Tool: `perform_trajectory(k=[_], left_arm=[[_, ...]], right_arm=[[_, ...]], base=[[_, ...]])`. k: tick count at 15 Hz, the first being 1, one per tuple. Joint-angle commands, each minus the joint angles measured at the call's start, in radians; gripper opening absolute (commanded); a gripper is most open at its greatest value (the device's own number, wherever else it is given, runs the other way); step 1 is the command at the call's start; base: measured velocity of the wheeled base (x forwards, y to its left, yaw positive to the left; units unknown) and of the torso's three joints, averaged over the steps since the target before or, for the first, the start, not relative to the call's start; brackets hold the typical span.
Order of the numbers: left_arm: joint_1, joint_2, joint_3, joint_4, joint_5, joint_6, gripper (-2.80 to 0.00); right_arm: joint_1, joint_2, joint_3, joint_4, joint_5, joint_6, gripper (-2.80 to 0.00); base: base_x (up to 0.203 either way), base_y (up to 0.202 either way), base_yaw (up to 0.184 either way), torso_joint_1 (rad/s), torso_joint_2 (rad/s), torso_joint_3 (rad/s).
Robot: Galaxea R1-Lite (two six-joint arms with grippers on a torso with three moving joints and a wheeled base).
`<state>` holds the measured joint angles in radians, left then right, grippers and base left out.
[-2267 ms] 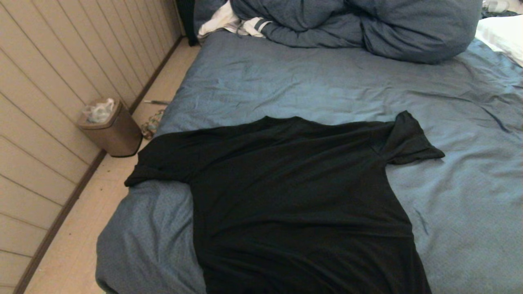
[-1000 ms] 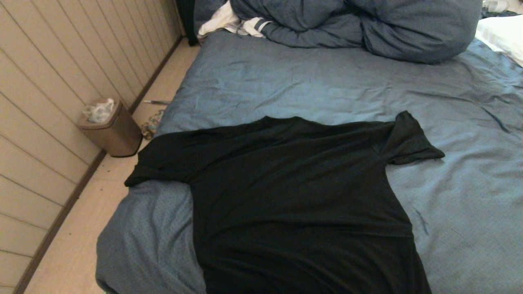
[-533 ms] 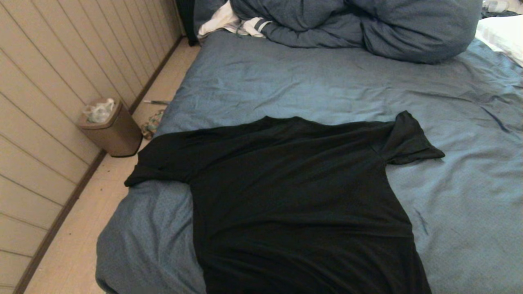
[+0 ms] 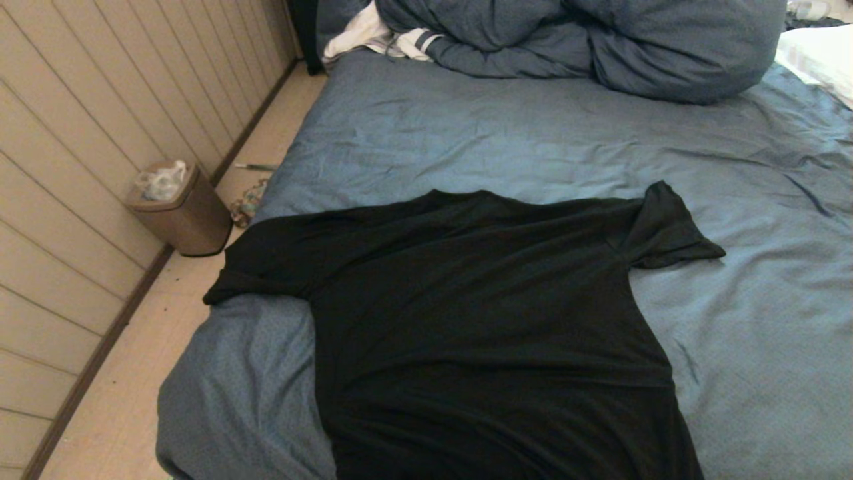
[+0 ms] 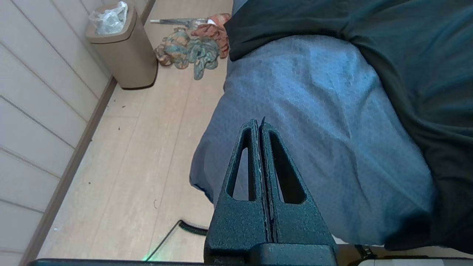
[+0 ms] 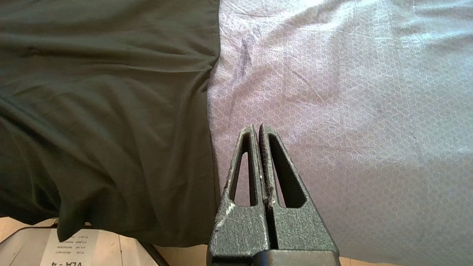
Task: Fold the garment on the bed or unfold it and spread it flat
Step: Fold the black T-shirt
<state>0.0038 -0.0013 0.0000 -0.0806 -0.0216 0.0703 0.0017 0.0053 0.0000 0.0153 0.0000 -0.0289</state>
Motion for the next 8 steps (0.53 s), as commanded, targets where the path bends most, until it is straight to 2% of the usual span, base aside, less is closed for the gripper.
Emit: perform_trajectory(k=[1,6,8], left_arm=[[0.001,0.0,0.038,-0.001,-0.001,-0.004,-2.8],[0.001,0.0,0.024,0.016,-0.007,-0.007,-2.8],[0.002,0.034,-0.033,0.023,-0.019,0.0,-2.8]], right_arm=[[0.001,-0.001,0.002,0.0,0.0,0.0,-2.8],[0.003,0.006,-0.026,0.044,0.008,-0.022,-2.8],[0.002,0.042,-0.14,0.122,0.021,-0.023,-2.8]], base=[[0.0,0.0,0.0,0.0,0.0,0.0],[0.0,0.0,0.0,0.0,0.0,0.0],[0.0,0.0,0.0,0.0,0.0,0.0]])
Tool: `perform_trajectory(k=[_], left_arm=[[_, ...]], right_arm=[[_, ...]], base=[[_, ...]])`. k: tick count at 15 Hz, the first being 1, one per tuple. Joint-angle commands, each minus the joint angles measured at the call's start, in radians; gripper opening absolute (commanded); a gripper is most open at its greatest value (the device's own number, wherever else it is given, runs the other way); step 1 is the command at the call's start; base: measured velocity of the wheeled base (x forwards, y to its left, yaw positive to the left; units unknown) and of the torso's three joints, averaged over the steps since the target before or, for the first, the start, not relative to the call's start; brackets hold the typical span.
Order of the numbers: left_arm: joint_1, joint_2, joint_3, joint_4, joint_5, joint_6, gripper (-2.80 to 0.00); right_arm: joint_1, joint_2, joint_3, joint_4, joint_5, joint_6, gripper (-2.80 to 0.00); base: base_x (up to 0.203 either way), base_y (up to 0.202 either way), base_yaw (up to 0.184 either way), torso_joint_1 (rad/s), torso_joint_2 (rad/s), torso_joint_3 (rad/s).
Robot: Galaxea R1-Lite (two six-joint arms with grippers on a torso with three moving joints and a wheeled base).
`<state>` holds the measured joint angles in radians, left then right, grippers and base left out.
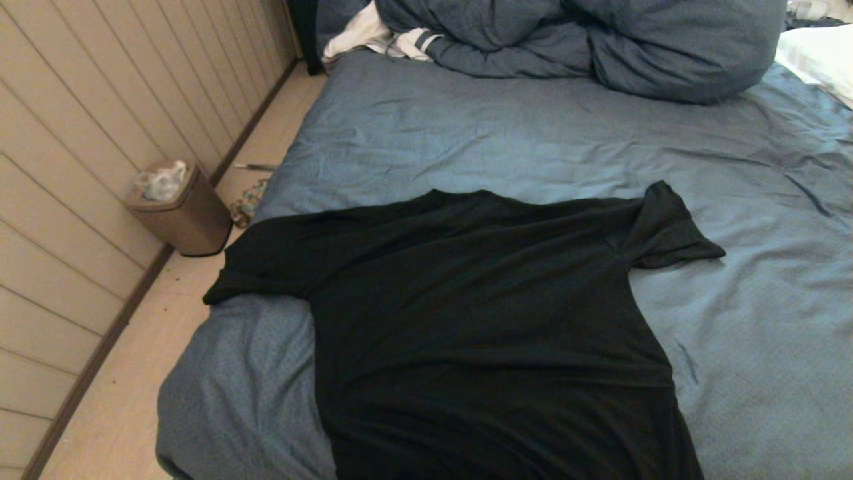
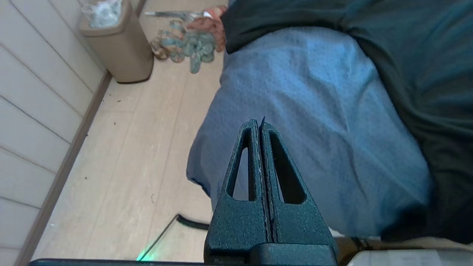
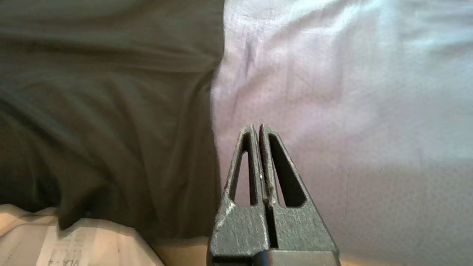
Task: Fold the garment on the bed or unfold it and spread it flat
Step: Fold the black T-shirt
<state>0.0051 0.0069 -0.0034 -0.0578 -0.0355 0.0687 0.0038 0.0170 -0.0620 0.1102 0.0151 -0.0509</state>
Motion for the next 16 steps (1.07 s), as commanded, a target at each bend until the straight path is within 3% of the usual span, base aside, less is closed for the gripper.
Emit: perform_trajectory(k=[1,4,7,10,12,14,16], left_arm=[[0.0,0.071,-0.085,0.008,-0.018,-0.001,-2.8],[0.0,0.315,-0.324,0.017,-0.047,-0.029,-2.8],[0.0,0.596,-0.588,0.015,-0.072,-0.084,-2.8],[0.0,0.879,-0.798,0.001,-0.088,-0.128,-2.8],[0.0,1.051,-0.923,0.0,-0.094,-0.153,-2.8],[-0.001,1.201,-1.044,0.016,-0.118,-0.215,-2.8],[0.0,1.309,-1.139,0.073,-0.222,-0.27,-2.8]], right_arm=[[-0.002,0.076,-0.16,0.074,0.026,0.0,-2.8],[0.022,0.308,-0.37,0.131,0.078,0.009,-2.8],[0.096,0.563,-0.599,0.146,0.093,0.038,-2.8],[0.126,0.845,-0.801,0.149,0.096,0.106,-2.8],[0.093,1.041,-0.924,0.135,0.107,0.138,-2.8],[0.003,1.251,-1.057,0.119,0.17,0.155,-2.8],[-0.112,1.457,-1.21,0.117,0.26,0.164,-2.8]], base=[[0.0,0.0,0.0,0.0,0.0,0.0],[0.0,0.0,0.0,0.0,0.0,0.0],[0.0,0.0,0.0,0.0,0.0,0.0],[0.0,0.0,0.0,0.0,0.0,0.0],[0.0,0.0,0.0,0.0,0.0,0.0],[0.0,0.0,0.0,0.0,0.0,0.0],[0.0,0.0,0.0,0.0,0.0,0.0]])
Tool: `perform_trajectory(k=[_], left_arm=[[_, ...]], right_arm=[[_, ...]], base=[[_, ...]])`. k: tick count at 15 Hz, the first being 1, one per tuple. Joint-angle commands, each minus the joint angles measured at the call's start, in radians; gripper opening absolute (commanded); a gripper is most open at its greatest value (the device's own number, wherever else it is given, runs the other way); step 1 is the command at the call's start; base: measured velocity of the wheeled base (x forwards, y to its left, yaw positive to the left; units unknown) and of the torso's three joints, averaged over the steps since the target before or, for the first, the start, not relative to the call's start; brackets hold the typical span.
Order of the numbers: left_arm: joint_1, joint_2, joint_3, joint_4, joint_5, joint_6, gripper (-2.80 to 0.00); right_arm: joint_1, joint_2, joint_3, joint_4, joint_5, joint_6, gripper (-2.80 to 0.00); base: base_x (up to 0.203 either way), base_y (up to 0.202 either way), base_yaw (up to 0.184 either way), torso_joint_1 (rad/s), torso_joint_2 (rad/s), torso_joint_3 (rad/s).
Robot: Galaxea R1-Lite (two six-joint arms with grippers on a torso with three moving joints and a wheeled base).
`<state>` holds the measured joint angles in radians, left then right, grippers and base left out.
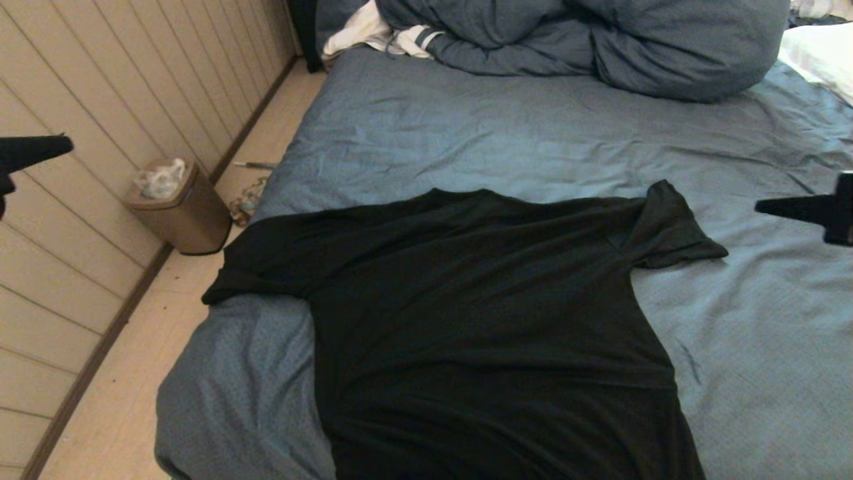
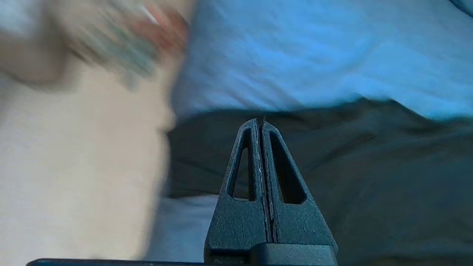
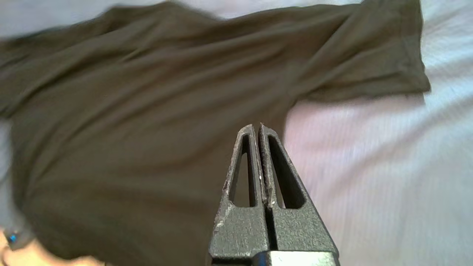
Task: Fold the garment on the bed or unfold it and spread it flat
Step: Fold the black T-shirt
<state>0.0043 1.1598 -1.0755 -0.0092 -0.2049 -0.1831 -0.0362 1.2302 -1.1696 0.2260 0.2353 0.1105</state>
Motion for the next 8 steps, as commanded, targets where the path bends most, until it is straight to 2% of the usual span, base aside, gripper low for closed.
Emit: perform_trajectory(k=[1,4,7,8], left_arm=[[0.002,0.2,-0.106,0.073,-0.113,-0.031,-2.8],[0.025,0.316,-0.163,0.126,-0.196,-0.061,-2.8],[0.09,0.391,-0.211,0.132,-0.259,-0.067,-2.8],[0.109,0.404,-0.227,0.142,-0.299,-0.07,-2.8]], right_arm=[[-0.124,0.351,-0.196,0.014,0.071,0.005,-2.8],[-0.269,0.62,-0.509,0.13,0.132,0.003,-2.8],[-0.387,0.783,-0.705,0.23,0.155,-0.017,-2.8],[-0.404,0.815,-0.732,0.256,0.16,-0.035,0.0]], base=[[0.0,0.0,0.0,0.0,0.0,0.0],[0.0,0.0,0.0,0.0,0.0,0.0],[0.0,0.0,0.0,0.0,0.0,0.0],[0.0,0.0,0.0,0.0,0.0,0.0]])
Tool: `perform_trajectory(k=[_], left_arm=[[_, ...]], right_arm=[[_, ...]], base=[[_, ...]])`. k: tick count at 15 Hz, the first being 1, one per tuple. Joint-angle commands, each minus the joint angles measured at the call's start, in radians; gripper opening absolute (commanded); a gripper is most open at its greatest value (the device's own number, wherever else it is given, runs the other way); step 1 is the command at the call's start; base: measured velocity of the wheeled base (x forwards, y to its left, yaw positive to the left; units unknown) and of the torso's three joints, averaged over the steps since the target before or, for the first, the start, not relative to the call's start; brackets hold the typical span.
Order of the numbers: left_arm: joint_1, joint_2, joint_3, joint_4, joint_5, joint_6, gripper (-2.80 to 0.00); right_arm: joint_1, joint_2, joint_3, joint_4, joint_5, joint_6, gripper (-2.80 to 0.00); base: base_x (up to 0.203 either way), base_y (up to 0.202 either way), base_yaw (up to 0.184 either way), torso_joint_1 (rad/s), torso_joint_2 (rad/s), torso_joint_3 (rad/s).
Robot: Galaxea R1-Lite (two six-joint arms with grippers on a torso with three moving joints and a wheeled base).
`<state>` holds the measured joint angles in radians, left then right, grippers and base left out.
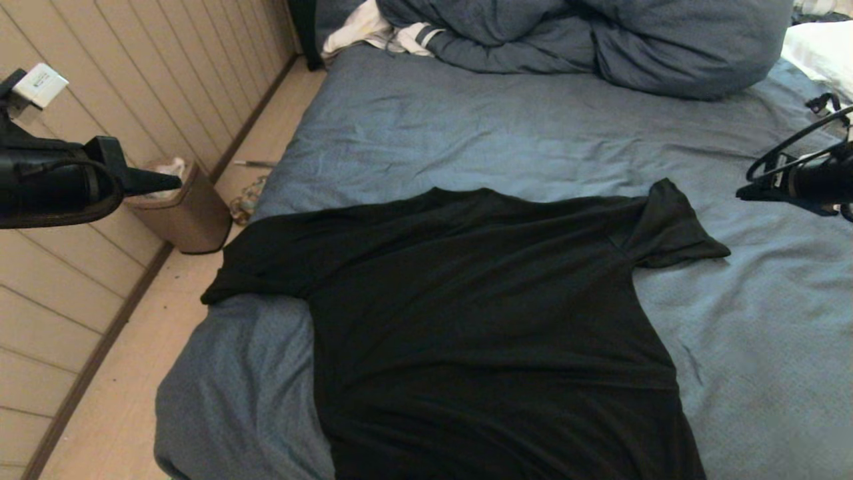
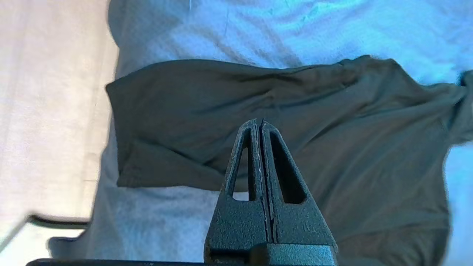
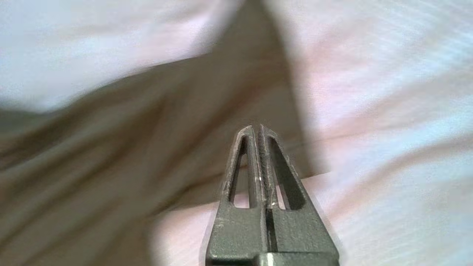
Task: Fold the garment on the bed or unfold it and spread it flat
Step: Fold the black T-shirt
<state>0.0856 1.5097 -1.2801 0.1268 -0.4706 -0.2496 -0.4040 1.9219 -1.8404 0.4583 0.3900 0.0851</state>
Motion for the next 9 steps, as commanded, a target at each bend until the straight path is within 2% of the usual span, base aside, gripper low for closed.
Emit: perform_trajectory(k=[1,2,4,9], left_arm=[[0.04,0.076,-0.04,0.019,-0.069,-0.016,-2.8],[0.045,0.099,-0.051,0.031,-0.084,-0.028,-2.8],[0.046,0.124,-0.05,0.031,-0.088,-0.034,-2.8],[0.047,0.137,-0.042,0.031,-0.086,-0.033,-2.8]], right_arm=[[-0.049,0.154,-0.074,0.03,0.009,-0.041,0.0],[-0.056,0.178,-0.09,0.033,0.011,-0.072,0.0],[-0.055,0.221,-0.104,0.033,0.012,-0.083,0.0],[-0.012,0.273,-0.103,0.034,0.023,-0.063,0.0]], base=[[0.0,0.0,0.0,0.0,0.0,0.0],[0.0,0.0,0.0,0.0,0.0,0.0],[0.0,0.0,0.0,0.0,0.0,0.0],[0.0,0.0,0.0,0.0,0.0,0.0]])
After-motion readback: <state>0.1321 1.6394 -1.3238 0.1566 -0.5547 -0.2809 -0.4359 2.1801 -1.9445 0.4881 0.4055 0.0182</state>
